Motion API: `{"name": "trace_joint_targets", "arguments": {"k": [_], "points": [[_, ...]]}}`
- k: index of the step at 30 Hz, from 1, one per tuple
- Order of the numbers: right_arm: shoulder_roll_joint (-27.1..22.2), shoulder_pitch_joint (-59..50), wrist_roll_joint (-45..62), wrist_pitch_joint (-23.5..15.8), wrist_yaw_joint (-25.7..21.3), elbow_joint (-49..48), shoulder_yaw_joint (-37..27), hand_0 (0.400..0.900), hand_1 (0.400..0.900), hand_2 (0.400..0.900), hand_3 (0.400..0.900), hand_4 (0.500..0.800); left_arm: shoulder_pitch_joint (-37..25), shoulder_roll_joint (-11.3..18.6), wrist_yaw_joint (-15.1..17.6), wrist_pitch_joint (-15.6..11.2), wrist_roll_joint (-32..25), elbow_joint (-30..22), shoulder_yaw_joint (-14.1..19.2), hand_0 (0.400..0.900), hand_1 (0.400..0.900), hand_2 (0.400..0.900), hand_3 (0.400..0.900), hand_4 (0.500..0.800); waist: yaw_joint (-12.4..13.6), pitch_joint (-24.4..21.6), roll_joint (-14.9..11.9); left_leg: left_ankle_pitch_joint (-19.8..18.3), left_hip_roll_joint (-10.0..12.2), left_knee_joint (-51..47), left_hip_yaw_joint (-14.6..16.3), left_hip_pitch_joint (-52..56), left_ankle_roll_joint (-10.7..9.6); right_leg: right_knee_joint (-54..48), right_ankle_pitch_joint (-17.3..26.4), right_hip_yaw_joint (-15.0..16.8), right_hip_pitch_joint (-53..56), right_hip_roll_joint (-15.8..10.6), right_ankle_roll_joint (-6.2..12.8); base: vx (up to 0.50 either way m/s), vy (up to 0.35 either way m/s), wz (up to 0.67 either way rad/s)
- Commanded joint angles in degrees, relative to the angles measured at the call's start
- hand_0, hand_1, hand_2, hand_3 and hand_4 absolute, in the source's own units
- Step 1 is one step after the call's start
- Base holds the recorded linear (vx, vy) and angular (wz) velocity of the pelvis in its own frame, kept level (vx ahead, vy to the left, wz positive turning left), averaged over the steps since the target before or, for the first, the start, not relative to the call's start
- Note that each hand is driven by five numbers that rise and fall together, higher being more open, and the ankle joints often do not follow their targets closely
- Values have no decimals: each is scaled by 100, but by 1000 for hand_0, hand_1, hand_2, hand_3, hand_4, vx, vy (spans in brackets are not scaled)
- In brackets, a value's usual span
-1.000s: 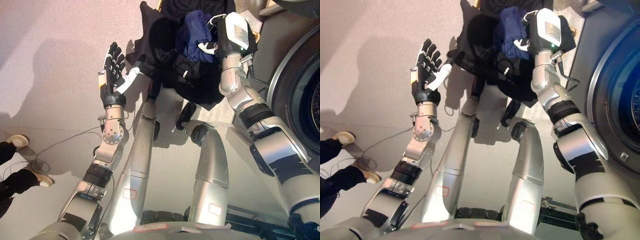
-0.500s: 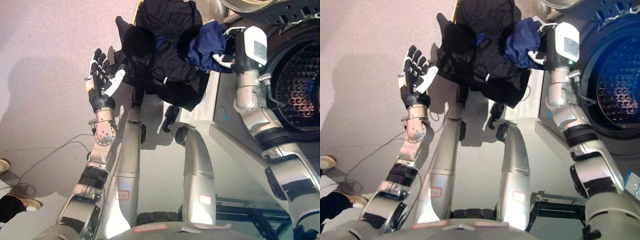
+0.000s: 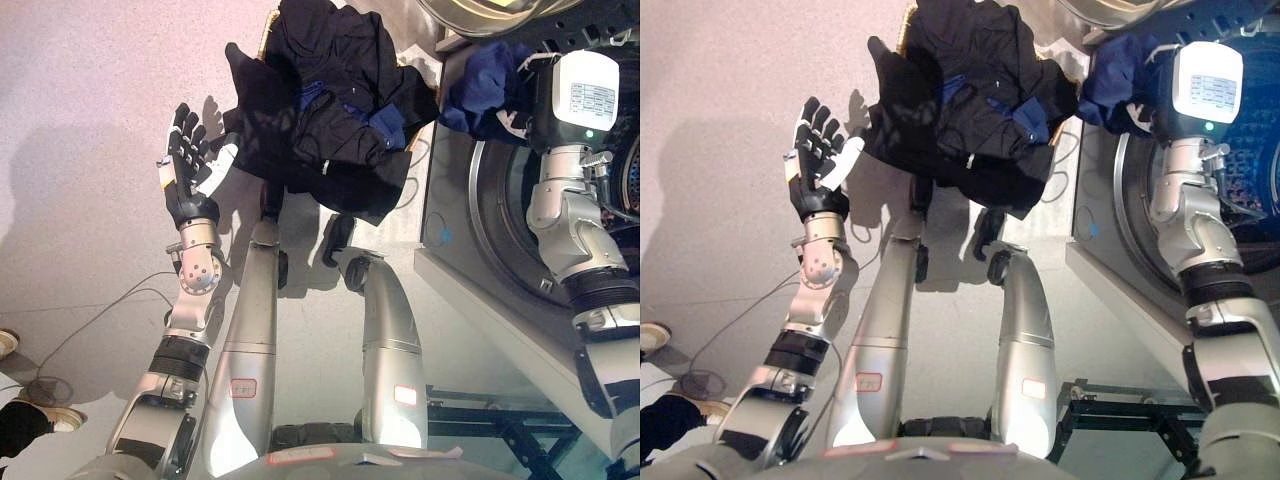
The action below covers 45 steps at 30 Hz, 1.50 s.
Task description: Put the clothes in the basket into the washing machine.
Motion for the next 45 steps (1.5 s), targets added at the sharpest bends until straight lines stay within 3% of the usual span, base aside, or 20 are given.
{"name": "trace_joint_targets", "arguments": {"k": [1, 4, 5, 6, 8, 9, 11, 19, 21, 32, 33, 36, 37, 40, 45], "points": [[-549, -19, -376, 428, -216, 453, 90, 400, 400, 400, 400, 500, 513, -47, -52, -292, 362, -203, 167, 900, 900, 900, 900, 800, -66, -675, -69, -810, -11, 257, -294, -225, -133, -661, 727, 91, -348, -74, 267, 0, 0, 0], [-581, -120, -491, 635, -109, 917, 248, 400, 400, 400, 400, 500, 528, -80, -79, -256, 351, -224, 183, 900, 900, 900, 900, 800, -74, -679, -54, -800, -11, 258, -288, -226, -141, -672, 741, 88, -341, -88, 265, 40, 2, 0], [-617, -110, -621, 734, -51, 1206, 394, 400, 400, 400, 400, 500, 525, -91, -84, -253, 346, -208, 166, 900, 900, 900, 900, 800, -69, -709, -68, -999, -7, 317, -316, -169, -163, -605, 568, 137, -296, -69, 317, 0, 0, 0], [-610, -207, -630, 789, -62, 1365, 456, 400, 400, 400, 400, 500, 527, -87, -87, -249, 353, -220, 159, 900, 900, 900, 900, 800, -54, -670, -62, -822, -3, 293, -280, -225, -151, -648, 729, 87, -330, -93, 269, 120, -9, 0], [-612, -346, -732, 870, 24, 1717, 695, 400, 400, 400, 400, 500, 514, -78, -80, -235, 354, -221, 157, 900, 900, 900, 900, 800, -65, -702, -75, -1006, 9, 327, -302, -157, -171, -605, 583, 134, -272, -68, 317, 0, 0, 0], [-622, -453, -759, 910, 85, 1885, 808, 400, 400, 400, 400, 500, 505, -64, -81, -233, 354, -231, 145, 900, 900, 900, 900, 800, -57, -660, -83, -800, 13, 271, -268, -208, -163, -703, 773, 87, -298, -92, 272, -98, 31, -3], [-699, -618, -818, 970, 161, 2036, 949, 400, 400, 400, 400, 500, 495, -46, -73, -215, 372, -254, 161, 900, 900, 900, 900, 800, -71, -646, -102, -797, 23, 265, -259, -191, -171, -735, 787, 83, -264, -84, 276, -49, 25, -4], [-1088, -243, -883, 1065, 257, 2471, 922, 400, 400, 400, 400, 500, 543, -68, -46, -156, 445, -360, 217, 900, 900, 900, 900, 800, -153, -618, -189, -783, 52, 257, -285, -167, -208, -784, 805, 74, -209, -59, 279, 0, 2, 0], [-1079, -221, -940, 1071, 311, 2947, 1119, 400, 400, 400, 400, 500, 559, -50, -66, -164, 460, -376, 160, 900, 900, 900, 900, 800, -139, -642, -205, -983, 59, 314, -320, -97, -237, -712, 633, 114, -159, -22, 317, 112, -25, -1], [-924, -1123, -1227, 1085, 560, 4409, 2352, 400, 400, 400, 400, 500, 578, 6, -229, -164, 381, -530, -59, 900, 900, 900, 900, 800, -28, -494, -112, -979, 86, 338, -267, -11, -259, -702, 649, 178, -103, -9, 274, 8, 2, -1], [-896, -1185, -1215, 1107, 577, 4488, 2409, 900, 900, 900, 900, 800, 588, 19, -226, -173, 369, -543, -86, 900, 900, 900, 900, 800, -9, -478, -92, -973, 80, 333, -267, -1, -260, -693, 647, 179, -103, -3, 273, 0, 0, 0], [-860, -1372, -1030, 1100, 571, 4597, 2405, 900, 900, 900, 900, 800, 572, 45, -225, -166, 326, -565, -86, 900, 900, 900, 900, 800, 5, -459, -82, -959, 93, 322, -251, 21, -263, -696, 650, 199, -88, 3, 258, 0, 0, 0], [-1092, -1652, -1128, 916, 796, 4411, 2544, 900, 900, 900, 900, 800, 568, 51, -234, -164, 300, -577, -123, 900, 900, 900, 900, 800, 13, -460, -100, -994, 101, 362, -249, 20, -268, -660, 621, 201, -94, 14, 252, 0, 0, 0], [-1462, -2206, -1104, 1001, 750, 4668, 3132, 900, 900, 900, 900, 800, 647, 31, -388, -167, 142, -751, -224, 900, 900, 900, 900, 800, 94, -486, -58, -993, 93, 344, -252, 30, -267, -639, 598, 192, -100, 2, 241, 18, -10, 6], [-1407, -2505, -1191, 981, 910, 4809, 3393, 900, 900, 900, 900, 800, 663, 43, -522, -203, 60, -906, -207, 900, 900, 900, 900, 800, 156, -463, 29, -985, 93, 347, -239, 55, -267, -626, 600, 205, -82, -2, 235, 2, -5, 2]]}}
